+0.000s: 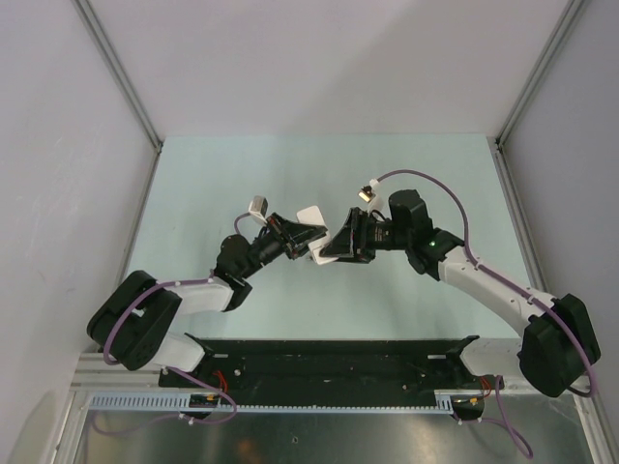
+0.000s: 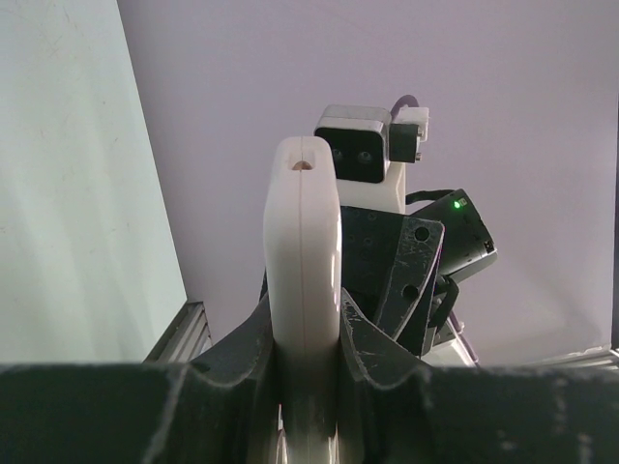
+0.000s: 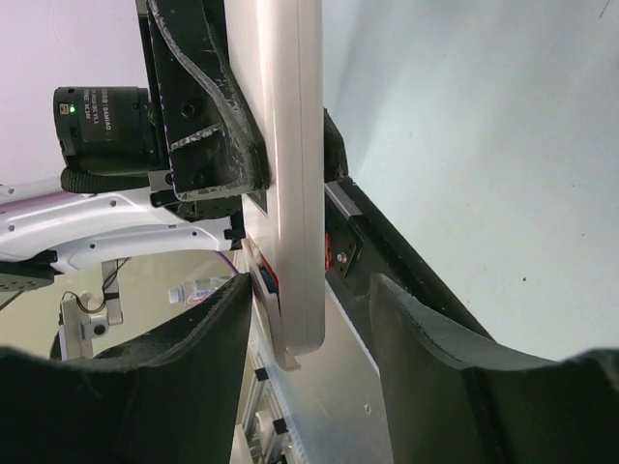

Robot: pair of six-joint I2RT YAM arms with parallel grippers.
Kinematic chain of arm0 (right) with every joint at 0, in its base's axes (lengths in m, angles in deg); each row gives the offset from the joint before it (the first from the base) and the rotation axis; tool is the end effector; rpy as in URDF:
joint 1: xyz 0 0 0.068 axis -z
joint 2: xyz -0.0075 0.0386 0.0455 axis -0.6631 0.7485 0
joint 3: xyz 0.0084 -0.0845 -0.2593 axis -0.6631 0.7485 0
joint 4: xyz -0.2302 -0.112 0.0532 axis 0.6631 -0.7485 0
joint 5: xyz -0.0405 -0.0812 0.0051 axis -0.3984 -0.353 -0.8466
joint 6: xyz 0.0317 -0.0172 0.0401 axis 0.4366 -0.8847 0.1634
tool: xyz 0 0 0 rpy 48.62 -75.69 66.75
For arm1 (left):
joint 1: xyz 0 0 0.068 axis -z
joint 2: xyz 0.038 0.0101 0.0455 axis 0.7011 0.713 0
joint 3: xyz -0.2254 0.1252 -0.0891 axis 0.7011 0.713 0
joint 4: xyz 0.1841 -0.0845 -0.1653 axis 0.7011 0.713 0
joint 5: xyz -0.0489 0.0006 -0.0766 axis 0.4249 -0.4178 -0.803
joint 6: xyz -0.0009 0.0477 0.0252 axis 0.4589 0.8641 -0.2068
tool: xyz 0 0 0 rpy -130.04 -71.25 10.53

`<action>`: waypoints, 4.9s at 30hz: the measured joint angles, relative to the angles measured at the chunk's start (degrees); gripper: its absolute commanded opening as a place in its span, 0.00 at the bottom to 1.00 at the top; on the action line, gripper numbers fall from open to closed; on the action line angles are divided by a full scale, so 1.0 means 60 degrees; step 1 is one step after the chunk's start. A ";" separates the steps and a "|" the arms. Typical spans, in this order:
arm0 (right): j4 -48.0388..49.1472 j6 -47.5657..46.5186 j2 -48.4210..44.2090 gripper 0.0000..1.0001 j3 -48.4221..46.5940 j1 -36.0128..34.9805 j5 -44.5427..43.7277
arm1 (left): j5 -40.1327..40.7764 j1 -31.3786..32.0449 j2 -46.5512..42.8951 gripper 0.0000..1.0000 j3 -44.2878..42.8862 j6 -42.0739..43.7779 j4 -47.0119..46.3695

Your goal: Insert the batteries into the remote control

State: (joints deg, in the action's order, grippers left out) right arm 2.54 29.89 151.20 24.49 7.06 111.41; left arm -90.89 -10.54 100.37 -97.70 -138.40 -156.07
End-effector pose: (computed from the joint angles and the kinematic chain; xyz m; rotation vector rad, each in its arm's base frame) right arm 0.2184 0.1772 0.2867 -0.2006 2.2933 1.5492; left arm 0.2128 -0.1589 0.2185 -0.4533 1.6985 -1.9492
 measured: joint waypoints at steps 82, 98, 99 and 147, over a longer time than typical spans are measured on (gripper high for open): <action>0.0907 0.0984 0.0302 0.67 0.0153 -0.0189 0.0018 | -0.0164 -0.0051 0.0000 0.00 -0.0076 0.0182 0.0229; -0.3497 -0.0772 -0.0168 0.66 -0.0197 -0.1865 -0.5144 | 0.0153 -0.1625 -0.0696 0.00 0.1045 0.0787 0.0259; -0.3708 -0.0656 0.0087 0.66 -0.0208 -0.2087 -0.5548 | 0.0233 -0.1694 -0.1067 0.00 0.1264 0.0871 0.0353; -0.5887 0.1559 0.5512 0.72 -0.2991 -0.4444 -0.8994 | 0.2248 -0.1450 -0.5348 0.00 0.2506 0.2269 0.4415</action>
State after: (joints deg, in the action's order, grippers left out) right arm -32.78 39.25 184.27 6.55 -19.61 57.45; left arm -77.40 -19.24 68.28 -82.66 -124.78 -129.58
